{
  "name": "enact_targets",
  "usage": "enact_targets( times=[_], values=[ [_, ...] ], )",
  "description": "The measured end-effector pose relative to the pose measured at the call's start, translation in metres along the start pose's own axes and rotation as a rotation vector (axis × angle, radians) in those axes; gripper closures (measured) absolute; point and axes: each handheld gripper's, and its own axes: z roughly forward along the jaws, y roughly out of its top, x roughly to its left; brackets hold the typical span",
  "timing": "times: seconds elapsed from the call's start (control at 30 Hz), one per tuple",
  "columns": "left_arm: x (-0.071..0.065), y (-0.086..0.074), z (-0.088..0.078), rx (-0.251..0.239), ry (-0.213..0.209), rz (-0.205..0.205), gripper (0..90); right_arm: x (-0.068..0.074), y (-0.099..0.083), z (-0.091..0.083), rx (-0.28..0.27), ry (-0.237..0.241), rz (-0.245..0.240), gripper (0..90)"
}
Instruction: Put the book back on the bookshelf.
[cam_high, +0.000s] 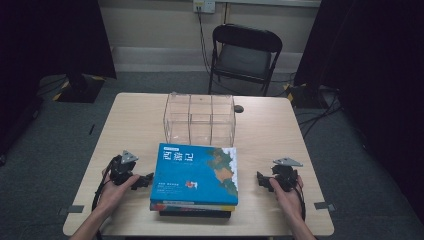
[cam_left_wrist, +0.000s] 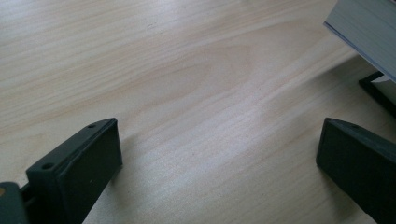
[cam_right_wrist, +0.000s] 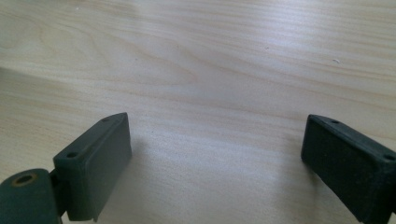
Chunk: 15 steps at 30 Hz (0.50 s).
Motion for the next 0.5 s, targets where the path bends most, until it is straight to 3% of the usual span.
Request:
enact_targets(
  times=[0.1,0.23,0.27,0.37,0.5],
  values=[
    [0.000,0.001,0.000,0.006,0.003,-0.006,0.6,0.000,0.000,0.000,0.000,0.000,0.000,8.2],
    [0.000,0.002,-0.005,0.003,-0.002,-0.014,10.1,0.001,0.000,0.000,-0.001,-0.003,0.003,8.5],
    [0.002,0.003,-0.009,0.005,-0.024,-0.027,21.1,0.001,0.000,-0.002,0.008,-0.009,0.006,10.7],
    [0.002,0.004,-0.013,0.007,-0.025,-0.029,19.8,0.002,0.001,-0.005,0.015,-0.008,0.013,15.1],
    [-0.002,0.009,-0.026,-0.042,-0.042,-0.042,24.1,0.003,0.005,-0.010,-0.002,0.030,0.005,18.9]
  ],
)
